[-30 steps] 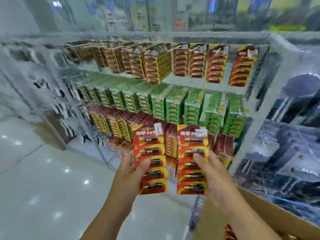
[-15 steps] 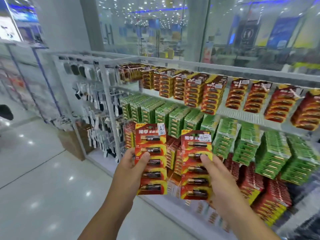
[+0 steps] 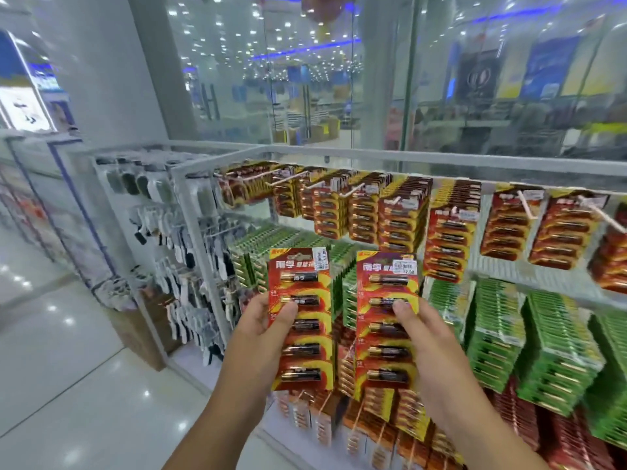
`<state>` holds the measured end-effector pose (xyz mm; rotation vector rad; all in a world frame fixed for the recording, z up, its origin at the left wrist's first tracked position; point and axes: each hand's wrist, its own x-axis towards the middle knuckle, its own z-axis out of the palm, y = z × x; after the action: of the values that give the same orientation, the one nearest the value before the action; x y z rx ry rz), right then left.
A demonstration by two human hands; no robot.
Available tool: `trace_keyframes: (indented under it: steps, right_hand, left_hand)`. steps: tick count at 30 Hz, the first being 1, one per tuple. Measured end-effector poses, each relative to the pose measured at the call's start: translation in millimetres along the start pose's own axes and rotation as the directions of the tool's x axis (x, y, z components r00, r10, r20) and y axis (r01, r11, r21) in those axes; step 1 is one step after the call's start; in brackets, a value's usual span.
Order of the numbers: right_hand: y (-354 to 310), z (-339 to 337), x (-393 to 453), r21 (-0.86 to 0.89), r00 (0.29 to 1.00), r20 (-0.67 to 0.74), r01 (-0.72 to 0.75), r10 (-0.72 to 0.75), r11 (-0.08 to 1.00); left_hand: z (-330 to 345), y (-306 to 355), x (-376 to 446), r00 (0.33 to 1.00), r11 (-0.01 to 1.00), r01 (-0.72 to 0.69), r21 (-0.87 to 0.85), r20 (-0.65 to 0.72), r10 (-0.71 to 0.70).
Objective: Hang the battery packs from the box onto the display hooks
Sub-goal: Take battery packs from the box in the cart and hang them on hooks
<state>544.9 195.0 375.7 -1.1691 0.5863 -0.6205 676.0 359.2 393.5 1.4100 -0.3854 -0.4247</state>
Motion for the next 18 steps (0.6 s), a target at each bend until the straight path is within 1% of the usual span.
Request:
trace_keyframes:
  steps: [3, 7, 9, 12, 15, 18]
  right_hand:
    - [-5.3, 6.2, 31.2, 0.035, 1.000, -0.007, 0.021, -0.021, 0.999]
    - [-11.6, 27.1, 73.7, -0.011, 0.999, -0.031, 0.041, -0.041, 0.999]
    - [-15.4, 39.0, 91.6, 0.020, 0.998, -0.044, 0.055, -0.054, 0.998]
    - [-11.1, 58.8, 124.7, 0.006, 0.993, -0.069, 0.096, -0.095, 0.995]
    - [-14.8, 86.3, 157.0, 0.017, 0.980, -0.156, 0.125, -0.121, 0.992]
    - [-15.7, 103.2, 185.4, 0.022, 0.972, -0.205, 0.119, -0.112, 0.993]
  left_hand:
    - [7.0, 3.2, 38.4, 1.000, 1.000, -0.017, -0.002, 0.017, 0.017]
    - [8.5, 2.2, 95.9, 0.999, 1.000, -0.002, -0.008, 0.049, 0.002]
    - [5.4, -0.9, 127.6, 0.997, 1.000, 0.006, -0.027, 0.071, -0.004]
    - [-1.2, -2.5, 174.8, 0.994, 0.999, 0.002, -0.033, 0.109, 0.002]
    - [-9.1, 1.0, 223.3, 0.985, 1.000, -0.005, -0.030, 0.171, 0.010]
    - [-13.4, 3.8, 265.9, 0.971, 1.000, -0.024, -0.020, 0.236, 0.028]
